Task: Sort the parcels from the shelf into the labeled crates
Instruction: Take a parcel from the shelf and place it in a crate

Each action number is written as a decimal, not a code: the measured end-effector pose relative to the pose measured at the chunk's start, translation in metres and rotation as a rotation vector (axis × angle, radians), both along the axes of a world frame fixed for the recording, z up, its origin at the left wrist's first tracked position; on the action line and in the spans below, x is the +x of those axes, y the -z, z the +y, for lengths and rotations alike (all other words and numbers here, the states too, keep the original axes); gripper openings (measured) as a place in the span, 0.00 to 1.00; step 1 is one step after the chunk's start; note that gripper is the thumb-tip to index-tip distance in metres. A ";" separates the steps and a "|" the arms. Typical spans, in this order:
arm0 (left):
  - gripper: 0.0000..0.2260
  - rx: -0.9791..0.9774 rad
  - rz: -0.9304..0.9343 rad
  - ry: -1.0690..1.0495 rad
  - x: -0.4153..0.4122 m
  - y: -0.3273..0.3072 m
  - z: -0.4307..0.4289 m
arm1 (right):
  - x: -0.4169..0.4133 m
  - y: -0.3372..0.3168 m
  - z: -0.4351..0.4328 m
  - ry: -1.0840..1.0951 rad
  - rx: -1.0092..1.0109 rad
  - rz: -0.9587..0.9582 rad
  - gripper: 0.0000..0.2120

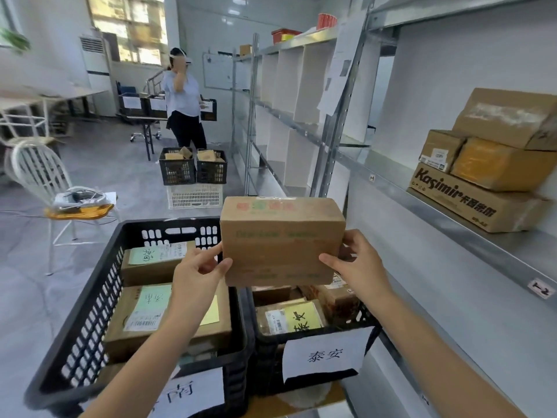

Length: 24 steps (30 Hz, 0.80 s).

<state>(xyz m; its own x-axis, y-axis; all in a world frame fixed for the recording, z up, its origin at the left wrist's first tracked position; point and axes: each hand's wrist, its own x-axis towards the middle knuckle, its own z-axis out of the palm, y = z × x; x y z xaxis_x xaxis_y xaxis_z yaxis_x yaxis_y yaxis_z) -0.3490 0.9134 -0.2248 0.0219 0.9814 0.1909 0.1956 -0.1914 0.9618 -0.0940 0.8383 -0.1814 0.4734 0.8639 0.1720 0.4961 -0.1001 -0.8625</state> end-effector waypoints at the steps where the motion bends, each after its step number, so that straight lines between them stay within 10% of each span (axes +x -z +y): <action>1: 0.16 -0.011 -0.025 -0.001 -0.004 0.000 0.004 | -0.003 0.001 0.005 -0.010 -0.005 0.009 0.22; 10: 0.11 -0.171 -0.284 -0.021 -0.042 0.007 0.037 | -0.040 0.014 0.049 -0.115 -0.028 0.160 0.04; 15: 0.16 -0.210 -0.347 -0.026 -0.062 0.017 0.051 | -0.054 0.020 0.069 -0.146 -0.088 0.345 0.33; 24: 0.17 -0.234 -0.270 -0.020 -0.101 0.039 0.061 | -0.081 0.044 0.095 -0.083 -0.252 0.306 0.43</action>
<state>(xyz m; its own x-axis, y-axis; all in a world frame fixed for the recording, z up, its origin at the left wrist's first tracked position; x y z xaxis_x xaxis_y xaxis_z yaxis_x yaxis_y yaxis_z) -0.4500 0.9743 -0.2641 -0.0178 0.9989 -0.0429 -0.0700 0.0415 0.9967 -0.1754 0.9333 -0.2254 0.3967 0.8984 -0.1882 0.2351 -0.2976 -0.9253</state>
